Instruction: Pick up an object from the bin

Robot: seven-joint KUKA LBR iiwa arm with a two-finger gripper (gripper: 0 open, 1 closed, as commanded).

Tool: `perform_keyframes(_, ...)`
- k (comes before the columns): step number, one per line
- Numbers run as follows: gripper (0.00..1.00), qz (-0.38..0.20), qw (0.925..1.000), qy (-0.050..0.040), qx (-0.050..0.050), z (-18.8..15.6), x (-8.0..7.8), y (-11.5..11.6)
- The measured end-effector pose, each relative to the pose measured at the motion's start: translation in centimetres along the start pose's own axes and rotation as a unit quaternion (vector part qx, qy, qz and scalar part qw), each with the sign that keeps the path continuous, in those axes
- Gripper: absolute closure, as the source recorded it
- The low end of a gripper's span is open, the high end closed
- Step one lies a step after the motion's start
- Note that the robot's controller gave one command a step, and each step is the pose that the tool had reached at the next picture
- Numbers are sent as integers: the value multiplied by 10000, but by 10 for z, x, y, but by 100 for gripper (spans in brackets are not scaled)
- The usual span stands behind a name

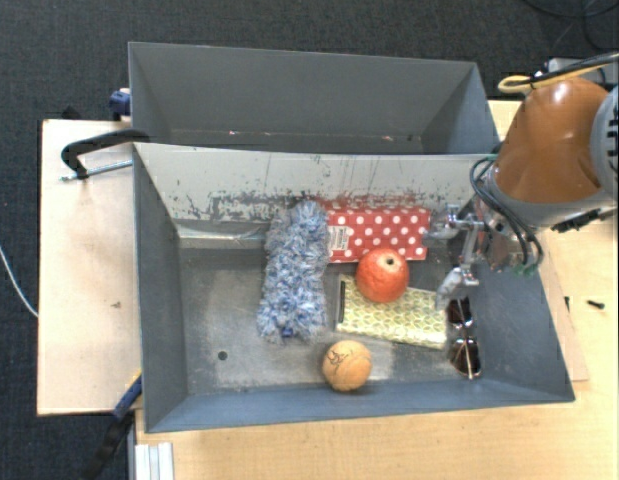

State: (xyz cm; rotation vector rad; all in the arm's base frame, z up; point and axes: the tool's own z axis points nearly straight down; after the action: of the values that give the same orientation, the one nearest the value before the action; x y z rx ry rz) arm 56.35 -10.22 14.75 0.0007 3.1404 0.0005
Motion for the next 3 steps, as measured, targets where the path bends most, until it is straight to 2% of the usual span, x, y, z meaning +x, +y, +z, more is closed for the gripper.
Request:
perform_keyframes(1,0,366,9993,-23,-2,65,51,29)
perform_keyframes(2,0,583,9983,5,-3,24,53,52)
perform_keyframes(3,0,853,9963,-35,-4,0,47,49)
